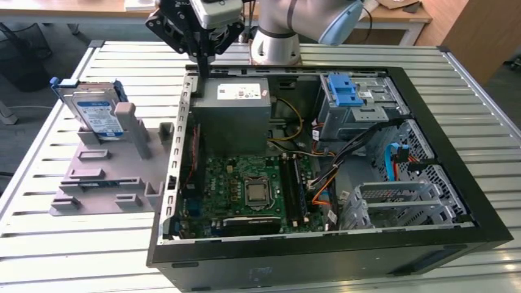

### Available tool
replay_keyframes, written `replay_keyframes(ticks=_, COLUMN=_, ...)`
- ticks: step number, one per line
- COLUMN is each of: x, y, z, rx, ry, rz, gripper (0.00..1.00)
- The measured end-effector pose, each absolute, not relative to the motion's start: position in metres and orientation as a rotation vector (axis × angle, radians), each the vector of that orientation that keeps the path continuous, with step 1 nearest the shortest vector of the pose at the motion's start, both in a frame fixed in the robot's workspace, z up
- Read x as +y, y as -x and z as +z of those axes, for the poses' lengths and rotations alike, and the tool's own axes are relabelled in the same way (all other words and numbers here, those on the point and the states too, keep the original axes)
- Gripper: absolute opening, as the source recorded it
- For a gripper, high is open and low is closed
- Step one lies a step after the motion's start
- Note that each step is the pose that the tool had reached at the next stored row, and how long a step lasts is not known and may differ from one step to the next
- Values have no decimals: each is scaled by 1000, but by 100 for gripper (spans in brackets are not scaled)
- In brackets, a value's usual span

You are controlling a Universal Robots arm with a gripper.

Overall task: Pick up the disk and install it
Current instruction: 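Reach for the disk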

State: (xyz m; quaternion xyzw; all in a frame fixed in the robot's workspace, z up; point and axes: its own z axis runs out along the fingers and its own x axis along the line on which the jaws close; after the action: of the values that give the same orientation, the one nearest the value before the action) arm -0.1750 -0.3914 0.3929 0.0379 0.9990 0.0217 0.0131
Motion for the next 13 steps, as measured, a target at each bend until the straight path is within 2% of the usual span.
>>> replay_keyframes(ticks=13, x=-389, y=186, z=393, rx=3112, ry=-118, rz=68, gripper=11)
